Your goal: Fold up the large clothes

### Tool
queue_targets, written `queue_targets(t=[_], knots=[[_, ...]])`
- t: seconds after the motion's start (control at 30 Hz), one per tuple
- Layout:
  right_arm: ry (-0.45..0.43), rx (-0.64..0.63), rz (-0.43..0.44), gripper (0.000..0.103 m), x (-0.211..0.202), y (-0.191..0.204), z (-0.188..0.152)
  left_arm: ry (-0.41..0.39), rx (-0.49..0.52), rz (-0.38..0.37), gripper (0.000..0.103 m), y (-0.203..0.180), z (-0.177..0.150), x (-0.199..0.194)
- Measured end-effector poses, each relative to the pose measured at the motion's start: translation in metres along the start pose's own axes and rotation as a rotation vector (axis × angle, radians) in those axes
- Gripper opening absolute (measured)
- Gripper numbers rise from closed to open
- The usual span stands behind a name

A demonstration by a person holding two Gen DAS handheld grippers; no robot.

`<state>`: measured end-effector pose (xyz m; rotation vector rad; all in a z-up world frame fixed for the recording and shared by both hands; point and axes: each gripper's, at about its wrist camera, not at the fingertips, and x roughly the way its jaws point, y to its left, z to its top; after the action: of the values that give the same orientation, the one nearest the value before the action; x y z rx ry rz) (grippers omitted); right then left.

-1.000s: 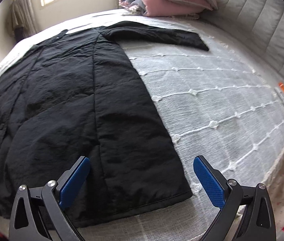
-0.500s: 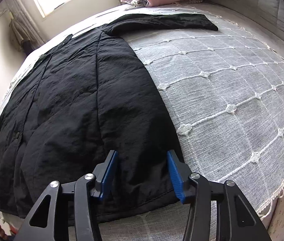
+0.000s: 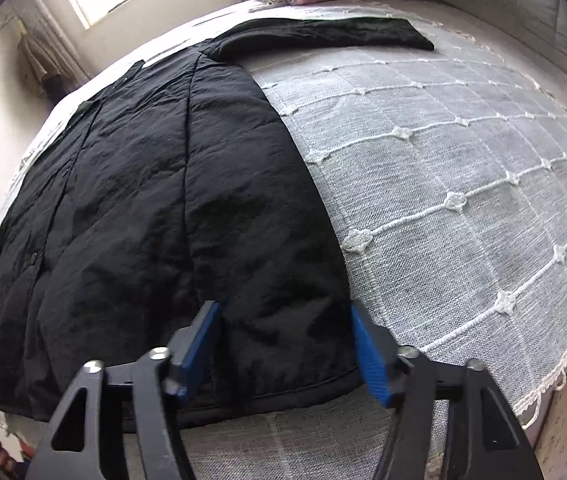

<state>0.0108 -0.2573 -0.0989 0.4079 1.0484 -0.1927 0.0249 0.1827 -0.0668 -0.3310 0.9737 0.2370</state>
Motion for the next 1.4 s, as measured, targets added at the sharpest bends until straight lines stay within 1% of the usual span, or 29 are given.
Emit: queue_targets(t=[0.07,0.1,0.13,0.2,0.23,0.3,0.37,0.43,0.5,0.6,0.67,0.77,0.8,0.83,0.9,0.97,1.0,1.03,1.07,1.1,1.13,1.17,1.2,1.27,1.3,1.33,1.37,1.4], knots=[[-0.02,-0.004,0.008,0.014,-0.003,0.0,0.002,-0.015,-0.029,-0.025,0.008,0.004,0.001,-0.004],[-0.042,-0.009,-0.001,0.01,-0.007,0.001,0.002,-0.025,-0.052,-0.047,0.008,0.008,0.002,-0.007],[-0.063,-0.017,-0.016,0.01,-0.01,0.002,0.003,-0.035,-0.069,-0.065,0.008,0.012,0.002,-0.011],[-0.137,-0.049,-0.072,0.007,-0.022,0.006,0.003,-0.06,-0.098,-0.106,0.007,0.019,0.003,-0.021],[-0.178,-0.05,-0.082,0.007,-0.03,0.005,0.004,-0.071,-0.103,-0.122,0.007,0.021,0.004,-0.026],[-0.222,-0.036,-0.099,0.006,-0.04,0.001,0.008,-0.087,-0.125,-0.157,0.006,0.028,0.006,-0.039],[-0.263,-0.014,-0.108,0.006,-0.053,-0.009,0.014,-0.074,-0.147,-0.201,0.006,0.034,0.007,-0.045],[-0.28,0.027,-0.094,0.005,-0.059,-0.018,0.017,-0.058,-0.157,-0.223,0.006,0.036,0.002,-0.05],[-0.283,0.04,-0.091,0.005,-0.06,-0.019,0.017,-0.054,-0.147,-0.21,0.006,0.034,-0.003,-0.052],[-0.267,0.008,-0.124,0.005,-0.057,-0.013,0.016,-0.036,-0.137,-0.168,0.006,0.034,-0.006,-0.043],[-0.25,0.024,-0.113,0.005,-0.054,-0.018,0.016,-0.003,-0.147,-0.158,0.006,0.036,-0.005,-0.032],[-0.23,0.064,-0.085,0.006,-0.049,-0.025,0.019,0.015,-0.157,-0.168,0.008,0.036,-0.004,-0.026],[-0.233,0.069,-0.085,0.008,-0.049,-0.025,0.019,0.013,-0.149,-0.164,0.008,0.035,-0.003,-0.027],[-0.241,0.072,-0.092,0.009,-0.05,-0.025,0.019,0.004,-0.142,-0.146,0.011,0.032,-0.003,-0.029],[-0.262,0.082,-0.101,0.013,-0.054,-0.024,0.017,-0.025,-0.122,-0.097,0.013,0.025,-0.003,-0.036],[-0.285,0.091,-0.104,0.015,-0.059,-0.024,0.017,-0.064,-0.103,-0.038,0.028,0.02,-0.002,-0.044],[-0.297,0.099,-0.102,0.018,-0.061,-0.025,0.016,-0.095,-0.096,-0.007,0.032,0.018,0.0,-0.05],[-0.308,0.104,-0.102,0.019,-0.064,-0.025,0.016,-0.13,-0.094,0.029,0.041,0.017,0.0,-0.058],[-0.319,0.107,-0.105,0.025,-0.065,-0.025,0.016,-0.158,-0.099,0.056,0.05,0.015,0.0,-0.064],[-0.326,0.108,-0.11,0.034,-0.066,-0.024,0.018,-0.192,-0.105,0.077,0.052,0.012,0.0,-0.073],[-0.337,0.11,-0.119,0.042,-0.067,-0.023,0.018,-0.214,-0.105,0.083,0.053,0.009,0.001,-0.079],[-0.346,0.114,-0.12,0.062,-0.068,-0.022,0.018,-0.236,-0.099,0.089,0.054,0.003,0.001,-0.084],[-0.361,0.12,-0.12,0.071,-0.07,-0.022,0.017,-0.264,-0.073,0.098,0.056,-0.008,0.0,-0.091],[-0.391,0.132,-0.126,0.071,-0.073,-0.019,0.017,-0.301,-0.026,0.104,0.072,-0.028,0.0,-0.097],[-0.407,0.138,-0.133,0.071,-0.075,-0.017,0.017,-0.314,-0.003,0.104,0.075,-0.039,0.001,-0.099],[-0.42,0.142,-0.136,0.071,-0.076,-0.015,0.017,-0.312,0.016,0.089,0.076,-0.052,0.004,-0.1],[-0.428,0.142,-0.135,0.071,-0.076,-0.012,0.018,-0.299,0.03,0.064,0.076,-0.064,0.007,-0.1],[-0.434,0.137,-0.128,0.071,-0.076,-0.008,0.018,-0.282,0.06,0.015,0.076,-0.082,0.013,-0.1]])
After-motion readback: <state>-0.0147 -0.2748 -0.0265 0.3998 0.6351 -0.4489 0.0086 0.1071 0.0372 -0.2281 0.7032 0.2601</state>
